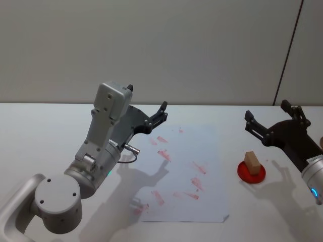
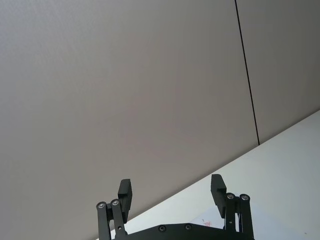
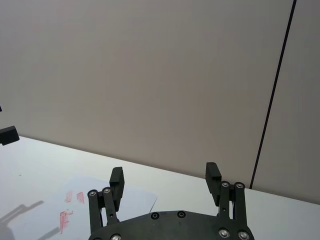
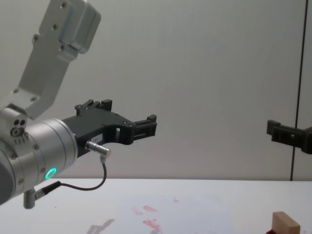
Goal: Use the one hand to pick up the stamp and affix it onto the A4 paper.
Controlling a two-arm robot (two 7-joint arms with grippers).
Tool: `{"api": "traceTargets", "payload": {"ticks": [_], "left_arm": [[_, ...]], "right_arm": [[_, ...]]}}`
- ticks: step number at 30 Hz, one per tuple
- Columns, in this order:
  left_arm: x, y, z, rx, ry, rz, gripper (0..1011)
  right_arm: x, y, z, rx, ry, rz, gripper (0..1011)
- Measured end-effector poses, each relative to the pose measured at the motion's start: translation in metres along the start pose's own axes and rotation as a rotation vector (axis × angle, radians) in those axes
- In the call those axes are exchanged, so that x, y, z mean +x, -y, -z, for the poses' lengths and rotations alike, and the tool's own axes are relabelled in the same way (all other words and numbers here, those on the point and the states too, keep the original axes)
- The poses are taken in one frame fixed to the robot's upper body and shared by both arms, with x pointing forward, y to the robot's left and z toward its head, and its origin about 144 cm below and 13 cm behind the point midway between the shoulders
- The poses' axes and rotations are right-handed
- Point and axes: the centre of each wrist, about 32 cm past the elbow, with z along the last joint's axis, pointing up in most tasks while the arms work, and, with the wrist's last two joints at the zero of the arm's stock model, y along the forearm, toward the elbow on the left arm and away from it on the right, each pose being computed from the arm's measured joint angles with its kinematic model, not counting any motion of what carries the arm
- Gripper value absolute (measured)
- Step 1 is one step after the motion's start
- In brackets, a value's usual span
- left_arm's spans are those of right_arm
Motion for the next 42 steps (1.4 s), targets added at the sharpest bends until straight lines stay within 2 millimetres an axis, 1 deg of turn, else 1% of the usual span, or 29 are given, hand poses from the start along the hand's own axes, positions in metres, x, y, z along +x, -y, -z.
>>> {"api": "traceTargets", "payload": {"ticks": [23, 30, 38, 42], "left_arm": [[0.000, 0.000, 0.000, 0.000, 0.000, 0.000, 1003], [0.000, 0.000, 0.000, 0.000, 0.000, 0.000, 1003], [0.000, 0.000, 0.000, 0.000, 0.000, 0.000, 1003], [0.000, 0.000, 0.000, 0.000, 0.000, 0.000, 1003]], "right_arm": [[0.001, 0.002, 0.001, -0.005, 0.002, 0.001, 1001], [0.007, 0.016, 0.008, -0.040, 0.003, -0.001, 1001], [0.017, 0.043, 0.023, -0.122, 0.005, 0.004, 1001], [0.020, 0.050, 0.028, -0.159, 0.007, 0.005, 1001]]}}
